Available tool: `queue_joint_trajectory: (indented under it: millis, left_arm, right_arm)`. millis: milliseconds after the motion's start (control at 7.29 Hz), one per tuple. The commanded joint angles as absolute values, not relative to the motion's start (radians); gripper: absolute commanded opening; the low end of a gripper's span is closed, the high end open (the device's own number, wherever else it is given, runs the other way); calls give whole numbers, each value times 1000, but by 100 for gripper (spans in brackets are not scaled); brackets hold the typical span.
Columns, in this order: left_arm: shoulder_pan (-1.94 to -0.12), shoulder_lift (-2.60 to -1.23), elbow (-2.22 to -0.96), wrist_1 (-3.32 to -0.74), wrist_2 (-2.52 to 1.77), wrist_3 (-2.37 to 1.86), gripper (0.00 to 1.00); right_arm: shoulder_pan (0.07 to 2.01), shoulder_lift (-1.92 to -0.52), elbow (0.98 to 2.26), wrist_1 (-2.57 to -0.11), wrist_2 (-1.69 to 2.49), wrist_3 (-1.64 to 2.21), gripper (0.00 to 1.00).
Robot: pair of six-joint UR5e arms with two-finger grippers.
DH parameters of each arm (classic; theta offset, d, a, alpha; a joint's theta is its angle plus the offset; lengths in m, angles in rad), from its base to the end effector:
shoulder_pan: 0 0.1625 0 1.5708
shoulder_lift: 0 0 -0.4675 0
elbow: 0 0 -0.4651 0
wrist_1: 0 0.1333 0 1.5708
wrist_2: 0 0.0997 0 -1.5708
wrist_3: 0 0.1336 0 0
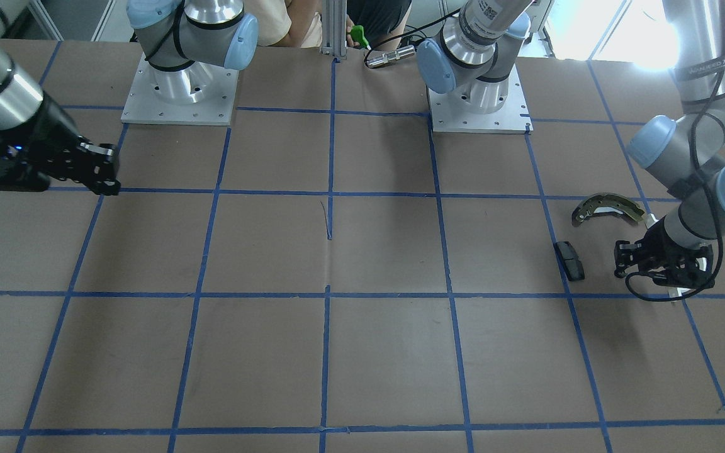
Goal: Place bearing gear from tray to pile
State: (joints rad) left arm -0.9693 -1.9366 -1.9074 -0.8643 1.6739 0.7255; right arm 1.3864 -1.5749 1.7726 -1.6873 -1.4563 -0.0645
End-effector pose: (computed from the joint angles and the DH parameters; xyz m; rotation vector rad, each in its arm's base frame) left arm 0.2537 -0.5809 0.1661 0.1891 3.0506 0.0922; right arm 0.0465 -0.5608 0.3983 0.1877 3.0105 0.1001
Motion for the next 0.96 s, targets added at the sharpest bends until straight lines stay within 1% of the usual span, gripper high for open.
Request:
queue_joint_trajectory:
  millis: [0, 137, 275, 412, 549, 686, 824]
  left_arm:
    - [-983, -1910, -1855, -926, 1620, 707, 100]
    - [-1032, -1901, -1792, -978, 1629, 707, 100]
    - [-1108, -1884, -1731, -1091, 1634, 675, 100]
    - [-1168, -1875, -1683, -1170, 1635, 598, 100]
    - [-1219, -1873, -1663, -1214, 1634, 516, 100]
    - [-1276, -1865, -1670, -1216, 1619, 367, 100]
    - [-1325, -1861, -1664, -1216, 1621, 327, 100]
  right_arm:
    - [1645, -1466, 1785, -1884, -1437, 316, 8]
    - [1755, -1380, 1787, -2028, -1440, 456, 8]
    - [1838, -1280, 1786, -2160, -1448, 541, 9]
    - [1888, -1196, 1786, -2257, -1448, 564, 13]
    - [1908, -1162, 1787, -2293, -1456, 575, 48]
    - [1907, -1158, 1778, -2292, -1453, 580, 94]
    - [1882, -1167, 1766, -2278, -1450, 565, 100]
